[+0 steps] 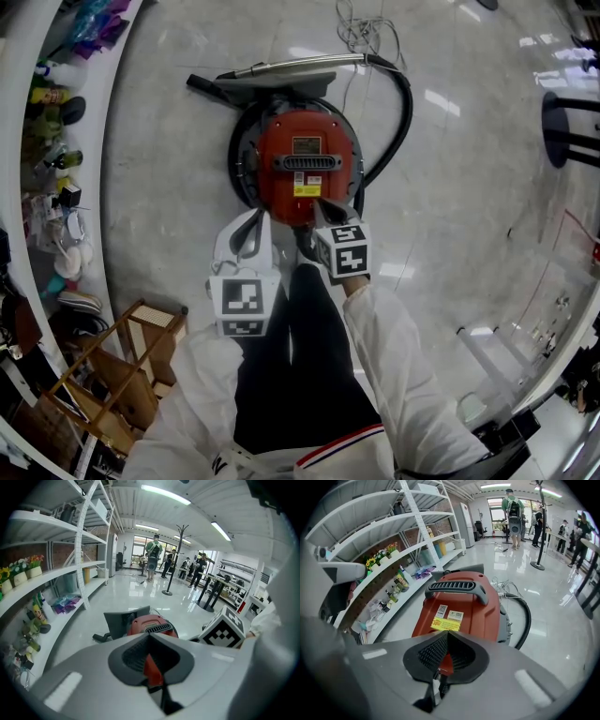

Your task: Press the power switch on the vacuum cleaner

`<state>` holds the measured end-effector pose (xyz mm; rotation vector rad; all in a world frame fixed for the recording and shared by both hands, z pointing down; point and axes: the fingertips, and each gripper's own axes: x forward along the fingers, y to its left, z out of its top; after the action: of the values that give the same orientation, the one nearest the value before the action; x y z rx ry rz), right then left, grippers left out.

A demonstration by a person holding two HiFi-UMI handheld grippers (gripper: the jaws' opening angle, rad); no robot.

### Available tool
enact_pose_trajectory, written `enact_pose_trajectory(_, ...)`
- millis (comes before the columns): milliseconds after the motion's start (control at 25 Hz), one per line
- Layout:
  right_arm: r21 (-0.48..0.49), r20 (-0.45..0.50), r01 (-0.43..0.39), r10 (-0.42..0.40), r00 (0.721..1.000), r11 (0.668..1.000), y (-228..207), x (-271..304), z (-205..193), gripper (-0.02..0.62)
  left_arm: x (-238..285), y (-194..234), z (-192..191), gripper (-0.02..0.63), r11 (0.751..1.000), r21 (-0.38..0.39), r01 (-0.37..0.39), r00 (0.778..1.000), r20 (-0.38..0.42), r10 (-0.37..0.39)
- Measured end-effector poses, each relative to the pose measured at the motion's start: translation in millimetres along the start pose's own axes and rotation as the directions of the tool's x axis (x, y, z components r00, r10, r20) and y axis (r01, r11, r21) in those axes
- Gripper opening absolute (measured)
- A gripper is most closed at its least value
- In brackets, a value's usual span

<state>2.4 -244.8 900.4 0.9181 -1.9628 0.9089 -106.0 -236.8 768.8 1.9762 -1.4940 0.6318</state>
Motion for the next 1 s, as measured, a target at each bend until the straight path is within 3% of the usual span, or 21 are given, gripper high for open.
enact_pose_trajectory(1000, 0.004, -0.007, 0.011, -0.011, 1.0, 1.0, -5.7, 2.2, -4.2, 0.0, 5.6, 2.7, -6.9, 0.0, 1.0, -0.012, 0.007, 1.0, -0.017, -0.007)
